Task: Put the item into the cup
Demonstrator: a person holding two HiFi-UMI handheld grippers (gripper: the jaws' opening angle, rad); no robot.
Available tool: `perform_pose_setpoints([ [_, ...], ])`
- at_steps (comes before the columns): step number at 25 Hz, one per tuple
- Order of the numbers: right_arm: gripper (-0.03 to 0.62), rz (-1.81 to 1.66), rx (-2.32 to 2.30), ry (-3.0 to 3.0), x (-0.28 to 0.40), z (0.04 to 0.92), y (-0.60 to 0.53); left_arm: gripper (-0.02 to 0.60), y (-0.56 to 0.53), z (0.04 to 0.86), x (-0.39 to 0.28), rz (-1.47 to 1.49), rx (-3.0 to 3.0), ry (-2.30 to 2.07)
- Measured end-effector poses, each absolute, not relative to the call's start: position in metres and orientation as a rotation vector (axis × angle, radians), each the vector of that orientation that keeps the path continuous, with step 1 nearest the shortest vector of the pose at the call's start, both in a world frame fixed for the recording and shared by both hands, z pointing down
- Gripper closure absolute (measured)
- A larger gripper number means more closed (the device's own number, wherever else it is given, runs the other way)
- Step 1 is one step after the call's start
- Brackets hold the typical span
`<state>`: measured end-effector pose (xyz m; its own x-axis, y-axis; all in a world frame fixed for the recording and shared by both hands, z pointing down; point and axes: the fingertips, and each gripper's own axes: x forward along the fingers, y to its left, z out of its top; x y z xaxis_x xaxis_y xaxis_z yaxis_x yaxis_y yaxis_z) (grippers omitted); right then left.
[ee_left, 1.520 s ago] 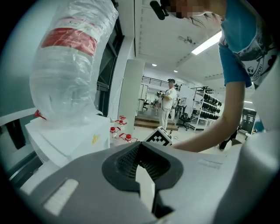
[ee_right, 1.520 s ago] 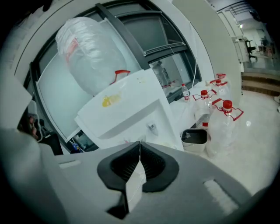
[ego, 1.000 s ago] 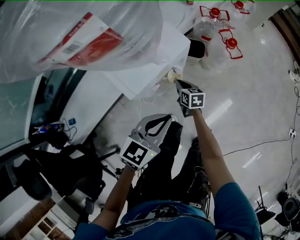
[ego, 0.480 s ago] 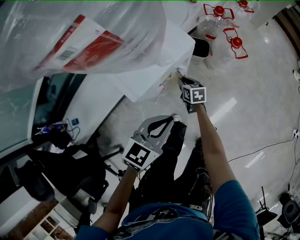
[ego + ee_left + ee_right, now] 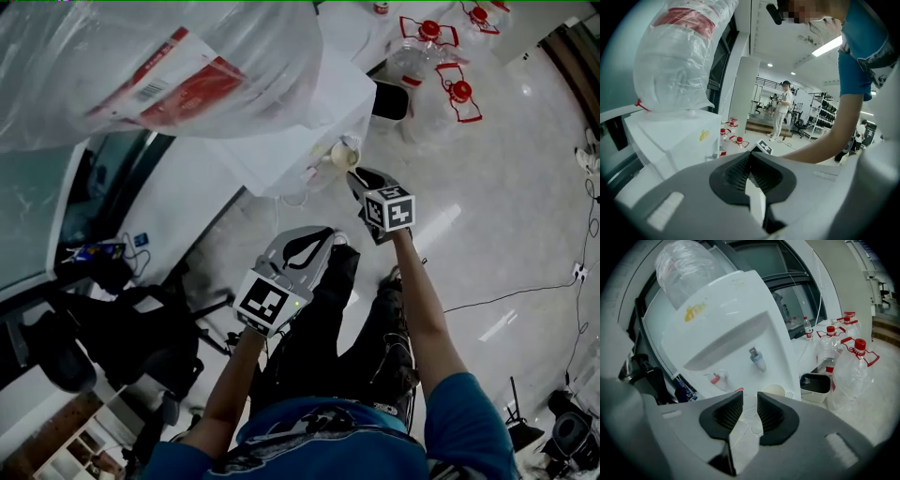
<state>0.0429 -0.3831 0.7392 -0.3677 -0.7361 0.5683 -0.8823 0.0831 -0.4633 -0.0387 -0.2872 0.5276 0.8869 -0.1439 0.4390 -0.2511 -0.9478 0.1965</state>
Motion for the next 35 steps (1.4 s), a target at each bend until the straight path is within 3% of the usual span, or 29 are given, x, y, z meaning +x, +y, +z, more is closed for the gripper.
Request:
perform_pose_setpoints([
  [19, 0.508, 0.884, 1.538, -2.563, 0.065, 0.51, -0.227, 0.583, -0.219, 0.454, 0.002, 0.548, 2.868, -0.528],
  [35, 0.525, 0.723, 1.385, -2.743, 0.086, 0.427, -0.088, 0.583, -0.09, 0.417, 0.03, 0.424, 2.833, -0.799],
])
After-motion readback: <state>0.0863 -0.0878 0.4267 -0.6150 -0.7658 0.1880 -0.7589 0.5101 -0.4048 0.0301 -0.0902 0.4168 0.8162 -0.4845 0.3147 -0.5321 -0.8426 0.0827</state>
